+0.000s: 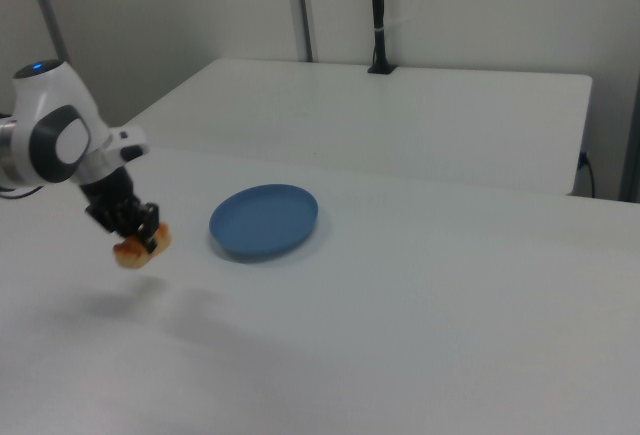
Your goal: Put the bread on the table
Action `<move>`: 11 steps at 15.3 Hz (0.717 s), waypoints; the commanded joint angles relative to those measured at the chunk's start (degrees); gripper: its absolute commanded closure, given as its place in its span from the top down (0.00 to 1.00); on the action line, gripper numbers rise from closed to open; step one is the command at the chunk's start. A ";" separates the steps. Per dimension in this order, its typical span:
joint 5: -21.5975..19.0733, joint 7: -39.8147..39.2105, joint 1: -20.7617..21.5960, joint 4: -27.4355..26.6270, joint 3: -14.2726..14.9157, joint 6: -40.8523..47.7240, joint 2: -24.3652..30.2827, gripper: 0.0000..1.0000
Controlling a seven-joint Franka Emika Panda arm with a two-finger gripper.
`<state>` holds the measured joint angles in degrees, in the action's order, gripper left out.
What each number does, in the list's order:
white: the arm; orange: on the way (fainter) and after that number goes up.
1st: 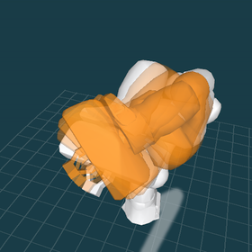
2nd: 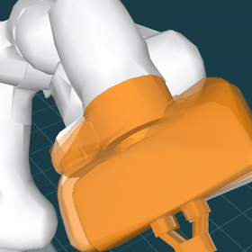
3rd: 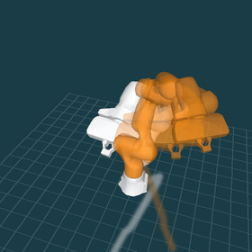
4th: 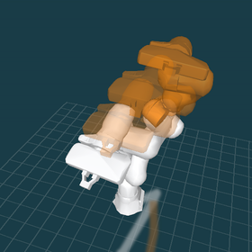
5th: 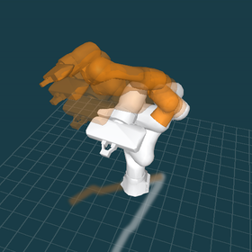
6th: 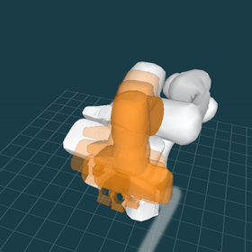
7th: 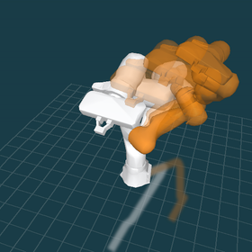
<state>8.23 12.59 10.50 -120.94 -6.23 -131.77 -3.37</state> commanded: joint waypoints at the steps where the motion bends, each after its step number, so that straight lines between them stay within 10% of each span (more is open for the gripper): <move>1: 1.53 0.25 0.13 -5.97 -1.77 6.95 3.81 0.34; 8: 1.53 -2.74 0.57 -7.91 -1.77 9.51 0.21 0.48; 11: 1.53 -2.66 0.57 -5.90 -1.77 13.89 0.12 1.00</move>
<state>8.42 10.57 10.64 -128.58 -8.05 -122.72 -3.71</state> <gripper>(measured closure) 0.419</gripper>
